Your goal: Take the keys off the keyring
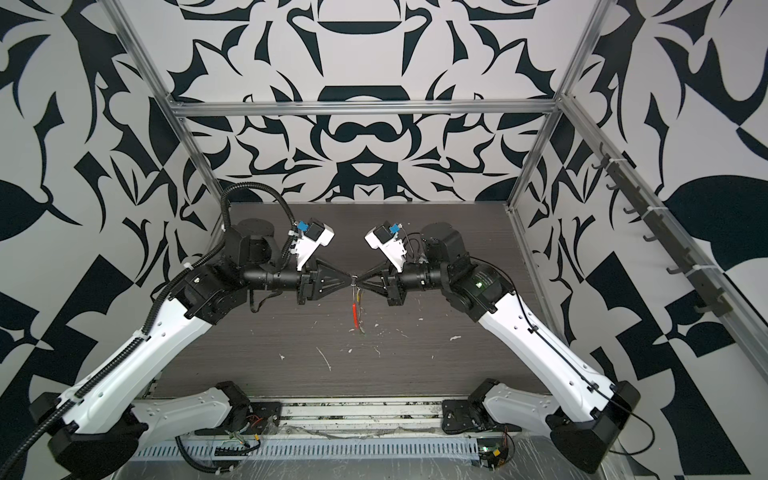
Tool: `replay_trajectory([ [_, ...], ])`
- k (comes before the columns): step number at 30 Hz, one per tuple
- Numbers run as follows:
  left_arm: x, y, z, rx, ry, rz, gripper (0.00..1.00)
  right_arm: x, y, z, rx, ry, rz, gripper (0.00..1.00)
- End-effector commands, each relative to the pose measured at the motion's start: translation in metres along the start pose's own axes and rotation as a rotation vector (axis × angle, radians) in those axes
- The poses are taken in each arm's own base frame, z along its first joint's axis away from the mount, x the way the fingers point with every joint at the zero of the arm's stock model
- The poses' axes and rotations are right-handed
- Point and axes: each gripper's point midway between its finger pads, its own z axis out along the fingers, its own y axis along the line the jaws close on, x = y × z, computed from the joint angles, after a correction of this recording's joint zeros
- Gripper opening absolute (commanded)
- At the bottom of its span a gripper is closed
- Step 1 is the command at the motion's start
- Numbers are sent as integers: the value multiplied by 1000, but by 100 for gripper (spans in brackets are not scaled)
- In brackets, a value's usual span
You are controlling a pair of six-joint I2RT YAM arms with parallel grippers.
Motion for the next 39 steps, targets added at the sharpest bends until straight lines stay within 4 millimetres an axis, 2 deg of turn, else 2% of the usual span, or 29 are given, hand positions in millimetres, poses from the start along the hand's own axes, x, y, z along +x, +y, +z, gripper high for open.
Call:
replay_trajectory([
  [1, -4, -14, -3, 57, 5, 17, 24, -26, 16, -7, -35, -75, -76, 0],
  [10, -4, -12, 0, 58, 8, 10, 17, -26, 16, -5, -50, -70, -69, 0],
  [22, -8, -11, 0, 51, -1, 9, 17, -20, 13, -2, -44, -50, -55, 0],
  [25, -7, -9, 3, 61, 1, -2, 8, -21, 12, -2, -42, -54, -54, 0],
  [26, -7, -8, 4, 59, -1, -7, 1, -22, 13, -2, -44, -56, -56, 0],
  [31, -14, -7, 3, 49, -61, 2, 0, -26, 16, -3, -36, -75, -64, 0],
  [34, -21, -9, -3, 36, -130, 27, 0, -30, 12, -9, 17, -121, -88, 23],
  [39, -29, -9, -12, 18, -251, 58, 0, -41, 7, -27, 112, -281, -140, 42],
])
